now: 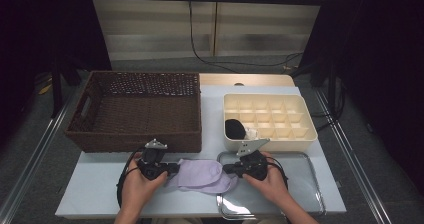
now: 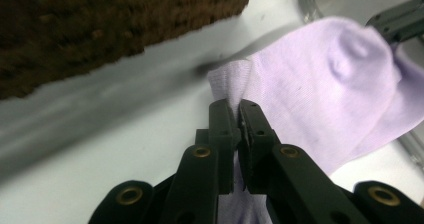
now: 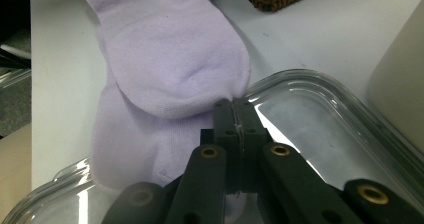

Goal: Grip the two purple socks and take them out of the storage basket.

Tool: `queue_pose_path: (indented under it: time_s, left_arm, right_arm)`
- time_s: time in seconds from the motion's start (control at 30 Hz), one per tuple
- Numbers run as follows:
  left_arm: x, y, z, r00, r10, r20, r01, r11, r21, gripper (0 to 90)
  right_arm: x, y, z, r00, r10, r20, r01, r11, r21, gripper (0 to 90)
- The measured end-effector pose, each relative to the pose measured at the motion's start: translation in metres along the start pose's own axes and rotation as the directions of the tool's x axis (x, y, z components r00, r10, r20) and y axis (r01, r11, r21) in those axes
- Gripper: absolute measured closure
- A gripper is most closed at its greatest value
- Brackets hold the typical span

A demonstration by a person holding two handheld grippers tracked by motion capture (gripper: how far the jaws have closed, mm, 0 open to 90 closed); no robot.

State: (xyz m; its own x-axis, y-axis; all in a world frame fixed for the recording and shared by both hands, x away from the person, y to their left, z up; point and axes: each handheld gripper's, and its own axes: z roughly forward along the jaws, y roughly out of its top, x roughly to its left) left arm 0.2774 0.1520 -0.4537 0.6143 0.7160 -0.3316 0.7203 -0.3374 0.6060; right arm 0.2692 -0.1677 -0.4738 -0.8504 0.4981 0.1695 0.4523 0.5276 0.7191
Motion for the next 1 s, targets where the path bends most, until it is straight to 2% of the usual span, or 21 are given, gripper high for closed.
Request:
queue_pose_path:
  time_s: [0.13, 0.2, 0.27, 0.3, 0.4, 0.53, 0.7, 0.8, 0.87, 1.0]
  left_arm:
    - [-0.007, 0.008, -0.013, 0.9999, 0.011, 0.000, -0.011, 0.9988, -0.047, 86.1]
    - [-0.009, 0.009, -0.014, 0.9998, 0.020, 0.006, -0.019, 0.9987, -0.047, 85.7]
    - [-0.009, 0.008, -0.012, 0.9996, 0.026, 0.006, -0.026, 0.9974, -0.067, 82.5]
    - [-0.009, 0.008, -0.011, 0.9997, 0.025, 0.000, -0.025, 0.9983, -0.053, 82.0]
    - [-0.007, 0.007, -0.010, 0.9995, 0.031, -0.010, -0.031, 0.9978, -0.058, 77.7]
    - [-0.001, 0.004, -0.004, 0.9996, 0.016, -0.022, -0.018, 0.9973, -0.071, 70.5]
    - [0.002, 0.001, 0.006, 0.9998, -0.010, -0.019, 0.009, 0.9990, -0.044, 69.5]
    - [0.000, 0.000, 0.014, 1.0000, 0.003, -0.002, -0.003, 0.9998, -0.020, 67.6]
    - [0.000, 0.000, 0.015, 0.9999, 0.011, -0.006, -0.011, 0.9997, -0.024, 66.5]
    - [-0.006, -0.001, 0.022, 0.9996, 0.024, 0.014, -0.024, 0.9997, 0.002, 67.6]
  right_arm:
    - [0.000, 0.002, -0.003, 1.0000, -0.002, 0.004, 0.002, 1.000, -0.008, 90.0]
    - [-0.002, 0.001, -0.005, 1.0000, 0.000, 0.009, 0.000, 1.000, -0.010, 90.0]
    - [-0.006, -0.003, -0.007, 0.9999, 0.010, 0.014, -0.010, 1.000, -0.005, 90.0]
    - [-0.007, -0.006, -0.008, 0.9997, 0.014, 0.022, -0.014, 1.000, 0.004, 90.0]
    - [-0.010, -0.011, -0.011, 0.9995, 0.021, 0.025, -0.021, 1.000, 0.012, 90.0]
    - [-0.016, -0.022, -0.018, 0.9988, 0.045, 0.018, -0.046, 0.999, 0.004, 90.0]
    - [-0.014, -0.022, -0.018, 0.9992, 0.036, 0.017, -0.036, 0.999, 0.004, 90.0]
    - [-0.013, -0.021, -0.019, 0.9992, 0.022, 0.034, -0.023, 0.999, 0.024, 90.0]
    - [-0.014, -0.022, -0.020, 0.9991, 0.024, 0.036, -0.024, 0.999, 0.021, 90.0]
    - [-0.016, -0.025, -0.025, 0.9981, 0.035, 0.049, -0.036, 0.999, 0.018, 90.0]
